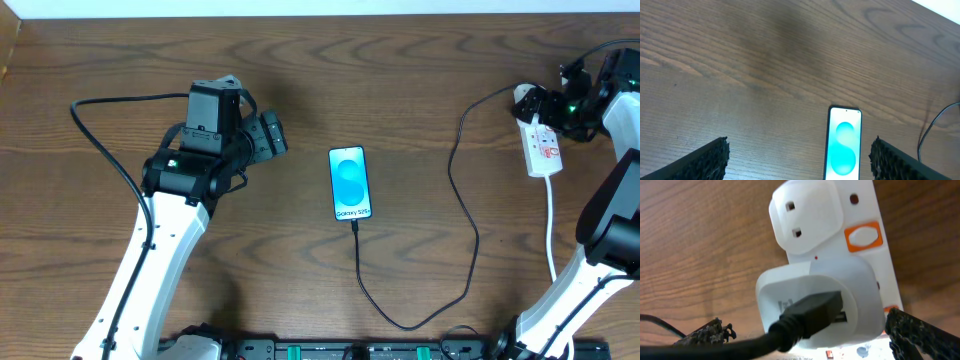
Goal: Plug charger to phone and switch on socket
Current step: 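Press the orange switch beside the charger with the right gripper, then hold the right gripper against the switch on the power strip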
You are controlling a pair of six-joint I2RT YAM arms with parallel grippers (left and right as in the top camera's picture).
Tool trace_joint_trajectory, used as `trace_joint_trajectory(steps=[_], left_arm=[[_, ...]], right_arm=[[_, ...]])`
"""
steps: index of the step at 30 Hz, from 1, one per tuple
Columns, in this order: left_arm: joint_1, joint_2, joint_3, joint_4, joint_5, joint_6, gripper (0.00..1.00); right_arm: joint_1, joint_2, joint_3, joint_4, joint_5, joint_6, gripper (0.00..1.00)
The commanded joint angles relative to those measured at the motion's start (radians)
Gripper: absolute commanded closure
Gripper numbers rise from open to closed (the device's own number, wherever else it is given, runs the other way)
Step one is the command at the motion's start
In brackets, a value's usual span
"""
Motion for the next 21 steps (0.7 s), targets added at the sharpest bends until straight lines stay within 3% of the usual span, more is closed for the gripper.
trace_joint_trajectory(steps=[1, 21], left_arm=[[0.003, 0.0, 0.006, 0.0, -0.013, 0.017, 0.1], [0.003, 0.0, 0.006, 0.0, -0.013, 0.017, 0.1]], right_arm=[[0.004, 0.003, 0.012, 0.006, -0.016, -0.027, 0.01], [0.004, 0.004, -0.003, -0.026, -0.092, 0.018, 0.01]])
